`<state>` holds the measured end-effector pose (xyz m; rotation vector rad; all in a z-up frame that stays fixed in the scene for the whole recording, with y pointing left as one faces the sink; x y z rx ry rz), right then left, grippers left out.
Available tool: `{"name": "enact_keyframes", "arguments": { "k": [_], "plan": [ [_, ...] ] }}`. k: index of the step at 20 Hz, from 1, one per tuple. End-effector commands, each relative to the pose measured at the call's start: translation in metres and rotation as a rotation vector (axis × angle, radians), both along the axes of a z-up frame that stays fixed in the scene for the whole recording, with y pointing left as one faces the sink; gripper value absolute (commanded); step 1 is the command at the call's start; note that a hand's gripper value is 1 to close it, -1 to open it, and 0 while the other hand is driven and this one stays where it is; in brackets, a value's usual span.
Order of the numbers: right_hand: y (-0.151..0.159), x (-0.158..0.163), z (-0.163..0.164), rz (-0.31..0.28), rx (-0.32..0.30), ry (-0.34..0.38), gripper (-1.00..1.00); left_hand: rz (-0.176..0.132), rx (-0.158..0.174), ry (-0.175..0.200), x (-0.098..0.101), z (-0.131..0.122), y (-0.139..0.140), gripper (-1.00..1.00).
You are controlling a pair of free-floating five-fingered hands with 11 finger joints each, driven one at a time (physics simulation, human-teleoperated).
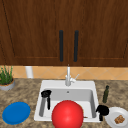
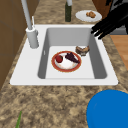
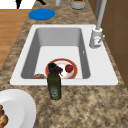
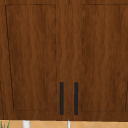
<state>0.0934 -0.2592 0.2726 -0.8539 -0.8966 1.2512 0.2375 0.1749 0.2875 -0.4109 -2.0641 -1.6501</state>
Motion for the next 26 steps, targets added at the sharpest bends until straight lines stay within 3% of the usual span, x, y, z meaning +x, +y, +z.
{"name": "enact_keyframes", "arguments": {
  "k": [1,7,12,14,16,18,21,26],
  "plan": [
    [0.000,0.000,0.000,0.000,0.000,0.000,0.00,-0.001,0.000,-0.024,-0.014,0.010,0.000,-1.00],
    [0.000,0.000,0.000,0.000,0.000,0.000,0.00,0.000,0.000,-0.022,-0.030,0.030,0.000,-1.00],
    [0.000,0.000,0.000,0.000,0.000,0.000,0.00,-0.009,0.004,-0.003,-0.061,0.039,0.000,-1.00],
    [0.000,0.000,0.000,0.000,0.000,0.000,0.00,-0.007,0.000,-0.020,-0.053,0.036,0.000,-1.00],
    [0.000,0.000,0.000,0.000,0.000,0.000,0.00,0.000,-0.003,-0.003,-0.053,0.036,0.000,-1.00],
    [0.000,0.000,0.000,0.000,0.000,0.000,0.00,0.000,-0.017,-0.003,-0.051,0.038,0.001,-1.00],
    [0.000,0.000,0.000,0.000,0.000,0.000,0.00,0.021,-0.078,-0.002,-0.047,0.061,-0.001,-1.00],
    [0.000,0.000,0.000,0.000,0.000,0.000,0.00,0.027,-0.159,-0.004,-0.047,0.062,-0.006,-1.00]
  ]
}}
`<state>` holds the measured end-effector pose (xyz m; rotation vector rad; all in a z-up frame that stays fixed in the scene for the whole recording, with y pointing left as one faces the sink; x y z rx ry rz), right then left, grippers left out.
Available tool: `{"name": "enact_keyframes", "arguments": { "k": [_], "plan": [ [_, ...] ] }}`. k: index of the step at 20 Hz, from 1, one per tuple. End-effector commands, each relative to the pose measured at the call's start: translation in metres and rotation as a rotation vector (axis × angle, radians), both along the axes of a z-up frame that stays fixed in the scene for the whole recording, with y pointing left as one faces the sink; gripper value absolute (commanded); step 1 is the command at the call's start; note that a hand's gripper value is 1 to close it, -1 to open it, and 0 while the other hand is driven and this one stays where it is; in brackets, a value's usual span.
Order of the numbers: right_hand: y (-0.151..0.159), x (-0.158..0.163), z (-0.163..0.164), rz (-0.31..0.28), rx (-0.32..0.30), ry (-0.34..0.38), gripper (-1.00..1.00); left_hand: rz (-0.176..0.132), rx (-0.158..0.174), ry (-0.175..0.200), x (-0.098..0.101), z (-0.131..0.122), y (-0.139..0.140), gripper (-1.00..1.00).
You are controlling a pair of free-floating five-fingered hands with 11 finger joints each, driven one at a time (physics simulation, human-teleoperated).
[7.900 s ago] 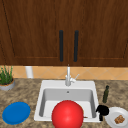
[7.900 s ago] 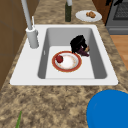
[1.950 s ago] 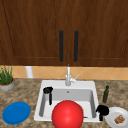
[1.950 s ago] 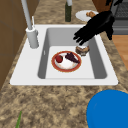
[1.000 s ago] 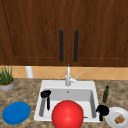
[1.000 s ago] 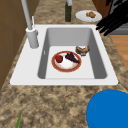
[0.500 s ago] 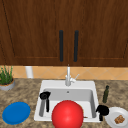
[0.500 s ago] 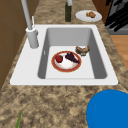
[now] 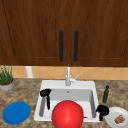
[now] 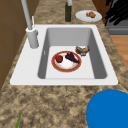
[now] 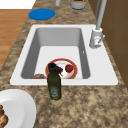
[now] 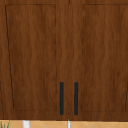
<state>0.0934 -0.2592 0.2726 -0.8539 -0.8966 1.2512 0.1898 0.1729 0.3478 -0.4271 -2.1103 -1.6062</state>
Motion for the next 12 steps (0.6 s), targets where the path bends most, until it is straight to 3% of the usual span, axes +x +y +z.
{"name": "enact_keyframes", "arguments": {
  "k": [1,7,12],
  "plan": [
    [0.0000,0.0000,0.0000,0.000,0.000,0.000,0.00,0.031,-0.124,0.000,0.0008,-0.0001,-0.0029,-1.00],
    [0.0000,0.0000,0.0000,0.000,0.000,0.000,0.00,0.025,-0.210,0.009,0.0010,0.0016,-0.0050,-1.00],
    [0.0000,0.0000,0.0000,0.000,0.000,0.000,0.00,0.047,-0.277,-0.007,0.0011,0.0052,-0.0054,-1.00]
  ]
}}
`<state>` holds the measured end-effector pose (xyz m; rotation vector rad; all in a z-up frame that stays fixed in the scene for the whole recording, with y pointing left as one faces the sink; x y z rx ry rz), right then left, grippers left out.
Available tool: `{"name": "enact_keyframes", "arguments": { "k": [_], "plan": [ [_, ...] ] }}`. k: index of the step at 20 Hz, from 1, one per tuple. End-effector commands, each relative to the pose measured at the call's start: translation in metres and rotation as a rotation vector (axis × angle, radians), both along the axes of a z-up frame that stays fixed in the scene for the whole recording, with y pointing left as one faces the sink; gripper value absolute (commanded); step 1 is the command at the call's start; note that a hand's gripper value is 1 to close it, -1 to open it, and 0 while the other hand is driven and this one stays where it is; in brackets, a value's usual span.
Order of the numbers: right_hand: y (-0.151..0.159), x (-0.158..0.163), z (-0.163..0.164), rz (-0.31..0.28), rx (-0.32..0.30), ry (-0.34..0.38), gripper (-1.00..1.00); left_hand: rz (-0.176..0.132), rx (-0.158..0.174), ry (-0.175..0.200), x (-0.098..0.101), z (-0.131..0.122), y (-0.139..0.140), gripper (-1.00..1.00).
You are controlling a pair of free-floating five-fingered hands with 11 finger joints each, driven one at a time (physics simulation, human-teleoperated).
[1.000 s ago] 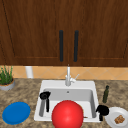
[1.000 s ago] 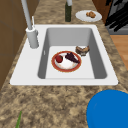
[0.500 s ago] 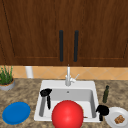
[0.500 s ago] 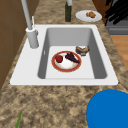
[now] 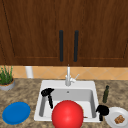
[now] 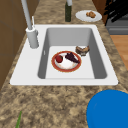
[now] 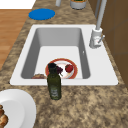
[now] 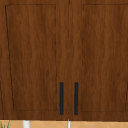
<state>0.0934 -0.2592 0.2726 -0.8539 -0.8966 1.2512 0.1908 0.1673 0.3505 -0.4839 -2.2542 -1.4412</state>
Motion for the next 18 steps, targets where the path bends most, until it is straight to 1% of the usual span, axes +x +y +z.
{"name": "enact_keyframes", "arguments": {
  "k": [1,2,3,6,9,11,13,15,18],
  "plan": [
    [0.000,0.000,0.000,0.000,0.000,0.000,0.00,0.051,-0.125,0.000,0.000,0.006,0.001,-1.00],
    [0.000,0.000,0.000,0.000,0.000,0.000,0.00,0.048,-0.132,0.000,0.000,0.011,0.003,-1.00],
    [0.000,0.000,0.000,0.000,0.000,0.000,0.00,0.046,-0.123,-0.001,0.000,0.018,0.007,-1.00],
    [0.000,0.000,0.000,0.000,0.000,0.000,0.00,0.046,-0.123,-0.001,0.001,0.033,0.012,-1.00],
    [0.000,0.000,0.000,0.000,0.000,0.000,0.00,0.062,-0.160,-0.003,0.000,0.041,0.013,-1.00],
    [0.000,0.000,0.000,0.000,0.000,0.000,0.00,0.065,-0.190,-0.005,-0.001,0.042,0.012,-1.00],
    [0.000,0.000,0.000,0.000,0.000,0.000,0.00,0.065,-0.208,-0.008,0.000,0.041,0.012,-1.00],
    [0.000,0.000,0.000,0.000,0.000,0.000,0.00,0.059,-0.231,0.002,0.000,0.041,0.011,-1.00],
    [0.000,0.000,0.000,0.000,0.000,0.000,0.00,0.058,-0.264,0.000,0.000,0.042,0.010,-1.00]
  ]
}}
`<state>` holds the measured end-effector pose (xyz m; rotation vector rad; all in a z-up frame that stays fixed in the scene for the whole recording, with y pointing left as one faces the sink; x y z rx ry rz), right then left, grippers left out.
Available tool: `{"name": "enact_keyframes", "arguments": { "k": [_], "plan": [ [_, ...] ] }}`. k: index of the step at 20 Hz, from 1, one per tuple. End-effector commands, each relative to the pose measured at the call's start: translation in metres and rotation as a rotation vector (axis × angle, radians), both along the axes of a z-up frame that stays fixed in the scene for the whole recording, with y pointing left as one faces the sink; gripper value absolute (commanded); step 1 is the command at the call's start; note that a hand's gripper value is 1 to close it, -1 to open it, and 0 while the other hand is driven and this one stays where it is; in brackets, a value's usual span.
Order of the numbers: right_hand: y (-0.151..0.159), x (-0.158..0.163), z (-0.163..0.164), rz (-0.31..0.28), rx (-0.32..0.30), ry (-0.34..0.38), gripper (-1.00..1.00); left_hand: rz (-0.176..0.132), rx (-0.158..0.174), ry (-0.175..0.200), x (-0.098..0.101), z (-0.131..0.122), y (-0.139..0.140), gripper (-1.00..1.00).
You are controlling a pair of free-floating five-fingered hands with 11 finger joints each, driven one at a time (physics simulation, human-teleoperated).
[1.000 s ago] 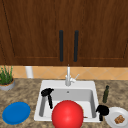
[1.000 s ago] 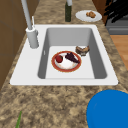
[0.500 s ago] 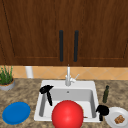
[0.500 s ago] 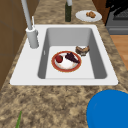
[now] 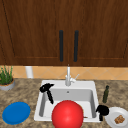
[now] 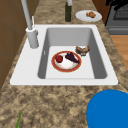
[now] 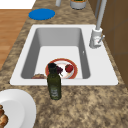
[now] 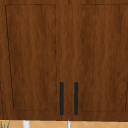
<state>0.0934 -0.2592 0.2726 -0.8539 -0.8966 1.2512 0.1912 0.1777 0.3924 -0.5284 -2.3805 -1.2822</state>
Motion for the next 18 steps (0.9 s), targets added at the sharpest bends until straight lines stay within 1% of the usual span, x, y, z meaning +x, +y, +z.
{"name": "enact_keyframes", "arguments": {
  "k": [1,5,7,18],
  "plan": [
    [0.000,0.000,0.000,0.000,0.000,0.000,0.00,0.061,-0.125,0.013,0.000,0.000,-0.001,-1.00],
    [0.000,0.000,0.000,0.000,0.000,0.000,0.00,0.072,-0.168,0.011,0.000,0.002,-0.001,-1.00],
    [0.000,0.000,0.000,0.000,0.000,0.000,0.00,0.094,-0.188,-0.006,-0.008,0.010,-0.001,-1.00],
    [0.000,0.000,0.000,0.000,0.000,0.000,0.00,0.103,-0.283,-0.021,-0.029,0.034,-0.002,-1.00]
  ]
}}
